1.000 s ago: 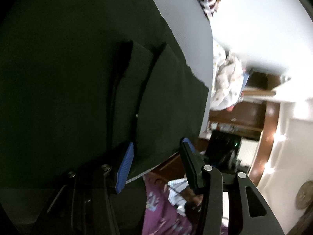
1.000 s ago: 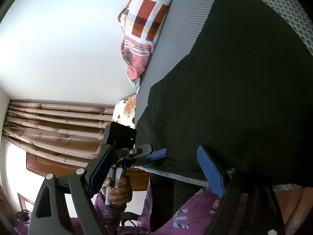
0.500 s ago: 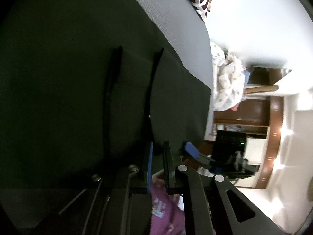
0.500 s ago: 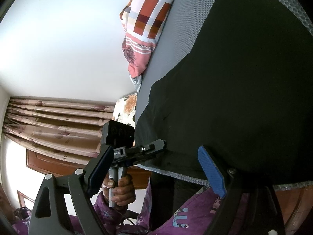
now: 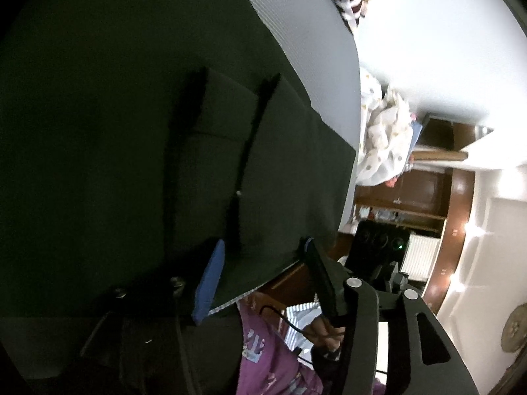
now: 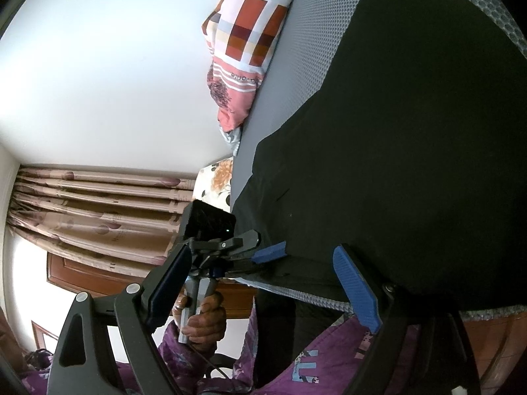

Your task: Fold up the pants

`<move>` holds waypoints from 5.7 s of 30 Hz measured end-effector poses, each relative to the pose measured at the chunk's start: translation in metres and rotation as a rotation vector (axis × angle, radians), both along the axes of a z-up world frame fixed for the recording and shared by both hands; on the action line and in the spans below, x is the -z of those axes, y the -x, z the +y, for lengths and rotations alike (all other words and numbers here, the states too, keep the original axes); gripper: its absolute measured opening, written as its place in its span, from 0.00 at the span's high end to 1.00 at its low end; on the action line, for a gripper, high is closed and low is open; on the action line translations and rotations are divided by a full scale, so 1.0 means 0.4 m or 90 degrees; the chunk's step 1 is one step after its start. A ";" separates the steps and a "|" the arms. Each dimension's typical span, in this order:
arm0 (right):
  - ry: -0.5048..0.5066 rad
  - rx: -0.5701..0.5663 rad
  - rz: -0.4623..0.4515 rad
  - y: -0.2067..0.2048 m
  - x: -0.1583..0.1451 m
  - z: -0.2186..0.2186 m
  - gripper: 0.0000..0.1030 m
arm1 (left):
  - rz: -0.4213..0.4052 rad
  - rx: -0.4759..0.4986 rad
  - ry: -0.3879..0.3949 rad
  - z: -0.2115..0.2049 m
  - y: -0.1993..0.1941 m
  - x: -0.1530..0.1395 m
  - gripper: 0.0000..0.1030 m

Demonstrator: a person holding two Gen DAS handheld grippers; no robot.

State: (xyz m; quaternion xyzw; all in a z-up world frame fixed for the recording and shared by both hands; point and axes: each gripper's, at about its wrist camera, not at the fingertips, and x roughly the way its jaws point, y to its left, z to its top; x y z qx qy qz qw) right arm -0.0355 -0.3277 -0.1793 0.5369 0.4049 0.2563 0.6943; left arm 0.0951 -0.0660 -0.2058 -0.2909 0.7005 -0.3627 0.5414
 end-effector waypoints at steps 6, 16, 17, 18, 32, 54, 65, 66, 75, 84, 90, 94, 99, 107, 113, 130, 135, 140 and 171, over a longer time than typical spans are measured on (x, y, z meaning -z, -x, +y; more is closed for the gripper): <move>-0.024 0.007 -0.003 0.005 0.007 -0.008 0.16 | 0.051 -0.026 0.044 -0.010 -0.011 0.019 0.34; -0.051 -0.014 -0.004 0.004 0.006 0.002 0.16 | 0.019 -0.040 0.062 -0.023 0.001 0.006 0.37; -0.076 -0.022 -0.002 0.001 0.010 0.009 0.14 | 0.019 -0.040 0.065 -0.025 0.001 0.004 0.37; -0.114 -0.029 0.001 -0.002 0.016 0.020 0.14 | 0.016 -0.041 0.068 -0.028 0.002 -0.001 0.37; -0.091 0.037 0.113 -0.032 0.028 0.098 0.11 | 0.044 -0.058 0.103 -0.023 0.000 0.009 0.37; -0.126 0.234 0.315 -0.042 0.093 0.112 0.68 | 0.086 -0.077 0.169 0.000 -0.019 0.041 0.37; -0.080 0.133 0.222 -0.076 0.038 0.160 0.92 | 0.039 -0.138 0.099 0.154 -0.029 0.012 0.37; -0.077 0.119 0.220 -0.076 0.033 0.174 0.92 | 0.034 -0.146 0.092 0.166 -0.030 0.011 0.37; -0.069 0.036 0.265 -0.081 0.085 0.251 0.93 | 0.006 -0.143 0.063 0.170 -0.025 0.007 0.37; -0.041 -0.008 0.275 -0.078 0.088 0.287 0.95 | 0.012 -0.143 0.059 0.168 -0.033 0.011 0.36; -0.066 0.026 0.276 -0.060 0.089 0.241 0.91 | 0.020 -0.123 0.088 0.152 -0.032 0.003 0.36; -0.071 0.051 0.294 -0.055 0.096 0.222 0.80 | 0.014 -0.078 0.096 0.118 -0.023 -0.011 0.36; -0.100 0.078 0.321 -0.060 0.096 0.220 0.68 | 0.024 -0.059 0.083 0.095 -0.024 -0.004 0.36; -0.115 0.143 0.345 -0.065 0.104 0.215 0.71 | 0.021 -0.053 0.085 0.100 -0.018 -0.003 0.35; -0.066 0.099 0.300 -0.080 0.105 0.221 0.93 | 0.026 -0.075 0.080 0.136 -0.024 -0.001 0.35; -0.041 0.008 0.291 -0.075 0.115 0.266 0.93 | 0.013 -0.081 0.087 0.141 -0.012 -0.019 0.35; -0.045 0.006 0.291 -0.082 0.130 0.263 0.92 | -0.010 -0.034 0.073 0.076 -0.005 -0.013 0.34; -0.086 -0.033 0.284 -0.070 0.130 0.252 0.76 | -0.017 -0.052 0.082 0.080 -0.007 -0.001 0.34; 0.048 0.195 -0.034 -0.118 -0.093 -0.309 0.64 | -0.136 -0.052 0.048 0.103 0.019 -0.076 0.53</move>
